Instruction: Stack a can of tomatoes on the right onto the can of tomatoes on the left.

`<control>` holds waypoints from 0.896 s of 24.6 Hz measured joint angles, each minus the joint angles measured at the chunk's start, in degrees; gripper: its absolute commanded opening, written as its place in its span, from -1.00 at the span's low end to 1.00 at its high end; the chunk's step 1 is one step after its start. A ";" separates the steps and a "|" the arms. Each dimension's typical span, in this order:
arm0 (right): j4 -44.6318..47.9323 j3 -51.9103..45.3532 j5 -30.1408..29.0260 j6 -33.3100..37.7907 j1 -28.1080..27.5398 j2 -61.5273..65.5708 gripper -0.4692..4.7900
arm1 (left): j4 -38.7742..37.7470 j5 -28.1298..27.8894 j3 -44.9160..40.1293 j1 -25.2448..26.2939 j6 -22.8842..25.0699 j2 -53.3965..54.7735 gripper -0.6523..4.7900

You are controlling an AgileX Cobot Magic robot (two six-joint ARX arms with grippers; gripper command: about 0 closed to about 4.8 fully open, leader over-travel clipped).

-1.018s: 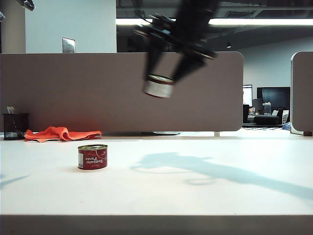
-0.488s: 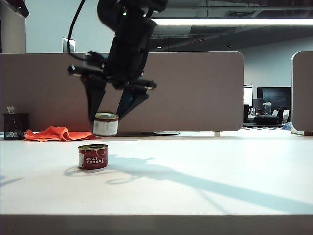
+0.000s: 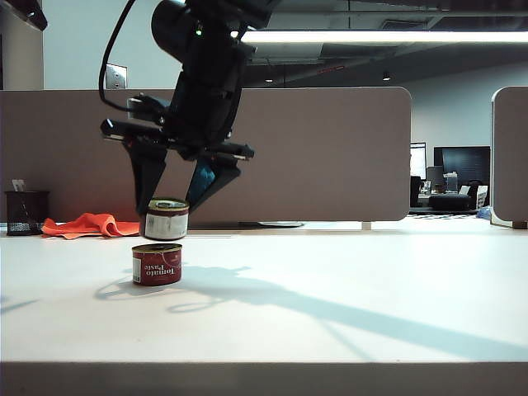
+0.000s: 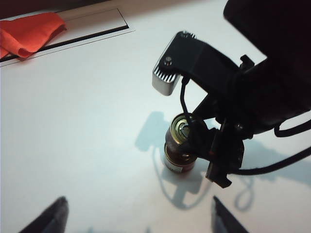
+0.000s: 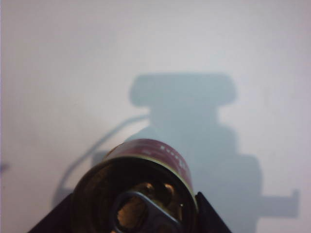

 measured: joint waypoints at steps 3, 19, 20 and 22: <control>0.96 0.00 -0.96 0.00 0.07 0.17 0.34 | 0.00 0.00 0.00 0.00 0.00 0.00 0.61; 0.87 0.07 -1.44 -0.28 -3.32 -7.02 -0.83 | 0.00 0.00 0.00 0.00 0.00 0.00 0.54; -0.04 0.37 -1.03 -0.68 -5.70 -10.71 -0.83 | -0.04 0.00 0.00 0.00 0.00 -0.09 0.20; -1.42 0.44 -0.26 -0.46 -9.14 -15.78 -0.83 | -0.20 0.00 0.00 -0.11 0.11 -0.79 -0.78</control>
